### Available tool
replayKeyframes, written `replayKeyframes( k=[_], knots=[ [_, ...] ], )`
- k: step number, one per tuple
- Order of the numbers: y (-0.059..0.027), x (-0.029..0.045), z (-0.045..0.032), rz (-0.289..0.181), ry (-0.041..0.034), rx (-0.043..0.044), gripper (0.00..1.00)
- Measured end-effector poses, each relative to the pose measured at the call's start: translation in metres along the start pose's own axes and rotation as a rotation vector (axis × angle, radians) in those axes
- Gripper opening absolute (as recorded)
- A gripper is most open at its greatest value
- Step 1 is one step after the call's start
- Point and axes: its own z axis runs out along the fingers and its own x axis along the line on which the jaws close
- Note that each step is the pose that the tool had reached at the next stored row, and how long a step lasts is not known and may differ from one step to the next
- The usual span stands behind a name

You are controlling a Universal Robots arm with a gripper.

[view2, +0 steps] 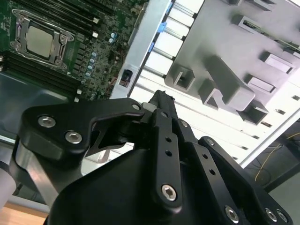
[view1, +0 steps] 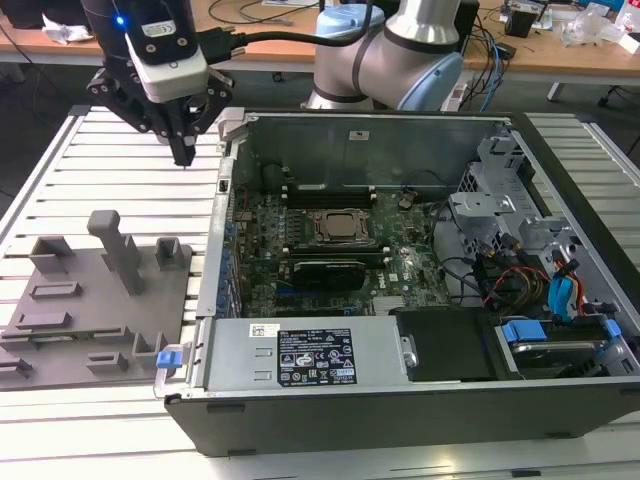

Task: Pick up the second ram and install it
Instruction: 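Reach for the second ram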

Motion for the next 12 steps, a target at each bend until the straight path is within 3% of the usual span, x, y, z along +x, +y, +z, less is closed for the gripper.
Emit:
replayKeyframes(
  k=[9, 12],
  knots=[
    [-0.0013, 0.0179, -0.0003, 0.000, 0.0000, -0.0001, 0.11],
    [-0.0023, 0.0310, -0.0005, 0.000, 0.0000, 0.0000, 0.11]
  ],
)
